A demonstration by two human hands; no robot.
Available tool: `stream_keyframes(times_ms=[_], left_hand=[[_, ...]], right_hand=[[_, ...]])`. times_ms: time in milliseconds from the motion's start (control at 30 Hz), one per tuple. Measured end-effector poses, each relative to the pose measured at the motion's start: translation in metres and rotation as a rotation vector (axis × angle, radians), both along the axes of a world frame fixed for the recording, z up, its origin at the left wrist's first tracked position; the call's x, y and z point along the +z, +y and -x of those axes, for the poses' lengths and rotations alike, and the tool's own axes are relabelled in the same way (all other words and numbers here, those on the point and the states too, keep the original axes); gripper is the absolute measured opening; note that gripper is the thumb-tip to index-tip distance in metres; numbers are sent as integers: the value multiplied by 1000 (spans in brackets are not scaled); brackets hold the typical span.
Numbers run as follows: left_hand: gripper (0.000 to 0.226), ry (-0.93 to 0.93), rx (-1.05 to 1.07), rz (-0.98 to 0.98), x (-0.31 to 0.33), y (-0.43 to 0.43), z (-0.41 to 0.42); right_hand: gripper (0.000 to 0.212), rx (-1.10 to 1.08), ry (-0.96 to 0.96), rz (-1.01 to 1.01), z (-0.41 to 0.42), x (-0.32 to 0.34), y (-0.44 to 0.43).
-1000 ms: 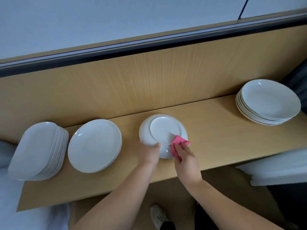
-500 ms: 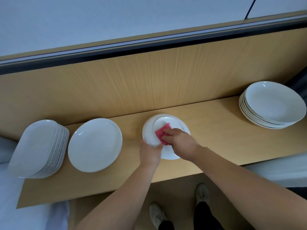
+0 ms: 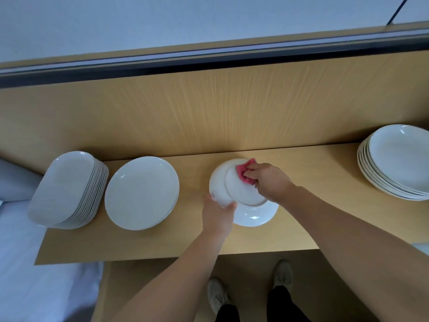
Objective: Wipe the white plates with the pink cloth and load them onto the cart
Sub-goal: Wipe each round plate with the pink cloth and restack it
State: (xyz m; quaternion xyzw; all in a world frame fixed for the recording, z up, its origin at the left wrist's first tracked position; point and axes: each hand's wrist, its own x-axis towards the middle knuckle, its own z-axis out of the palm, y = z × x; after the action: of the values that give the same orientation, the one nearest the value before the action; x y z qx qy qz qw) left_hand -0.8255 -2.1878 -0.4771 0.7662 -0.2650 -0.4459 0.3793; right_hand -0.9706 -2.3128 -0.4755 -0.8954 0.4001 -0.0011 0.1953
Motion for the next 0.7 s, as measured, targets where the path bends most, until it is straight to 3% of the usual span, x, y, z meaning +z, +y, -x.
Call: stream_keyframes(times_ms=[200,333,433,700], left_hand=[[60,49,64,-28,0,4,5],[31,107,72,-32,2,7,7],[30,175,83,-25,6,10,6],[23,212,55,46,42,9,20]], right_hand=[[25,-82,3,-96,25,5,31],[23,-11,-14,-204,32,20,47],[24,-63,-120,-328,42,36,46],[29,-102,-271,-261,62,78,26]])
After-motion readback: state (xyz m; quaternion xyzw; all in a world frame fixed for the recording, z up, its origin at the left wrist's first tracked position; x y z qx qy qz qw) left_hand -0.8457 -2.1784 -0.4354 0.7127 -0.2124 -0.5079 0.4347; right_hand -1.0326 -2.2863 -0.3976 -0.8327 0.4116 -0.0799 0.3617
